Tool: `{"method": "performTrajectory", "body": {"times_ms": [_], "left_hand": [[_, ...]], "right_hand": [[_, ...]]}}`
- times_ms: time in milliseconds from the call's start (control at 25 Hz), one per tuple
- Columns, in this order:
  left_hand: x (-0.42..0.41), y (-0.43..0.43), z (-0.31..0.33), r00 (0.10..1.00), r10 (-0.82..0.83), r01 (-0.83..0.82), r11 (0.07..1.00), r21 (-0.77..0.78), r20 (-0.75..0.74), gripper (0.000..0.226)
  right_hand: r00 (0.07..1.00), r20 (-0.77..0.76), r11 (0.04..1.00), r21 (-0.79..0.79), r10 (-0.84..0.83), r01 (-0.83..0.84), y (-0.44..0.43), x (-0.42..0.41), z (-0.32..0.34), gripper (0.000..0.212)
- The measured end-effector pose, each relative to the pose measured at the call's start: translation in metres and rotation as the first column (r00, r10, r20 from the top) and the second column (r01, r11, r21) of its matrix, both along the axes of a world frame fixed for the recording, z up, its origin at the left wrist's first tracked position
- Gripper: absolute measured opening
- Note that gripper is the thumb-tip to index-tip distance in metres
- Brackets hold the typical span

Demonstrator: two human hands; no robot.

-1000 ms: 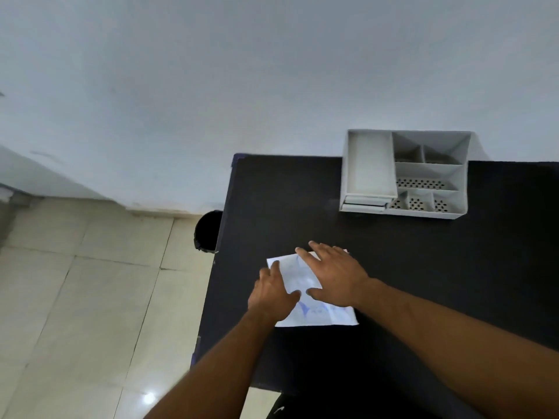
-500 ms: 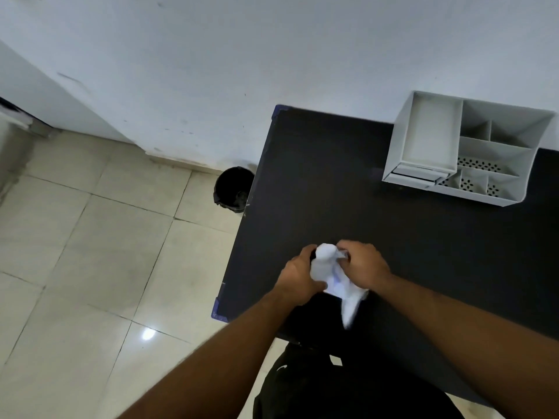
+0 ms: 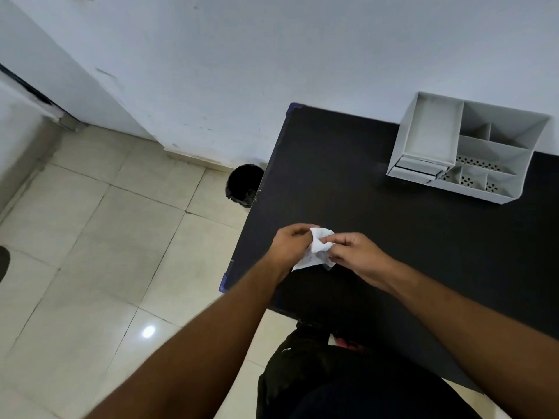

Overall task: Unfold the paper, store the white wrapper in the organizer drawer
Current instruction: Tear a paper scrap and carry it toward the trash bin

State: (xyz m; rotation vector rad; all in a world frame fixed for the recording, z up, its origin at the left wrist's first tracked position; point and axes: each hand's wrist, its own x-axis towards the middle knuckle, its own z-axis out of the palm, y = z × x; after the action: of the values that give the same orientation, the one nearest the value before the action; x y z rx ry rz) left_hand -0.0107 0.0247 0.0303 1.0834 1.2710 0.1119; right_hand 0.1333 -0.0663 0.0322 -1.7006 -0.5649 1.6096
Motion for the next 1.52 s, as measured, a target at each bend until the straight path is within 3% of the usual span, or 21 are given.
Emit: {"method": "performTrajectory", "body": {"times_ms": [120, 320, 520, 680, 840, 1160, 1240, 1360, 1440, 1520], "left_hand": [[-0.005, -0.024, 0.021, 0.999, -0.035, 0.036, 0.997, 0.061, -0.019, 0.025], [-0.015, -0.085, 0.045, 0.997, -0.078, 0.077, 0.994, 0.082, 0.010, 0.026], [-0.053, -0.132, 0.044, 0.998, 0.056, -0.058, 0.992, 0.114, 0.024, 0.029], [-0.096, -0.151, 0.049, 0.991, 0.126, -0.117, 0.970, 0.211, -0.033, 0.020], [-0.149, -0.163, 0.048, 0.962, 0.268, -0.272, 0.951, 0.144, 0.049, 0.008], [-0.290, -0.117, 0.054, 0.943, 0.310, -0.318, 0.946, 0.057, 0.121, 0.008], [-0.328, -0.098, 0.052, 0.940, 0.283, -0.278, 0.959, -0.053, 0.188, 0.015], [-0.382, -0.074, 0.049, 0.852, 0.365, -0.277, 0.923, -0.268, 0.375, 0.030], [-0.402, -0.060, 0.043, 0.858, 0.321, -0.244, 0.942, -0.231, 0.401, 0.036], [-0.410, -0.048, 0.037, 0.903, 0.274, -0.247, 0.961, -0.122, 0.331, 0.040]], "right_hand": [[0.977, -0.212, 1.000, -0.020, 0.007, -0.012, -0.024, 0.001, 0.010, 0.022], [0.997, 0.048, 0.987, 0.150, 0.058, -0.064, -0.078, -0.010, 0.013, 0.006], [0.985, 0.115, 0.977, 0.157, 0.131, -0.148, -0.105, -0.037, 0.015, 0.043], [0.942, 0.191, 0.925, 0.214, 0.275, -0.313, -0.105, -0.070, 0.022, 0.040], [0.927, 0.267, 0.925, 0.204, 0.262, -0.320, -0.087, -0.113, 0.028, 0.011], [0.972, 0.217, 0.971, 0.196, 0.093, -0.136, -0.035, -0.261, 0.034, 0.009], [0.978, 0.206, 0.977, 0.193, 0.046, -0.087, -0.023, -0.296, 0.038, 0.011], [0.996, 0.085, 0.996, 0.086, -0.010, 0.003, -0.004, -0.342, 0.045, 0.028], [0.974, -0.209, 0.996, -0.022, -0.091, 0.088, 0.009, -0.361, 0.049, 0.039], [0.887, -0.443, 0.991, -0.072, -0.132, 0.111, 0.019, -0.369, 0.050, 0.043]]}}
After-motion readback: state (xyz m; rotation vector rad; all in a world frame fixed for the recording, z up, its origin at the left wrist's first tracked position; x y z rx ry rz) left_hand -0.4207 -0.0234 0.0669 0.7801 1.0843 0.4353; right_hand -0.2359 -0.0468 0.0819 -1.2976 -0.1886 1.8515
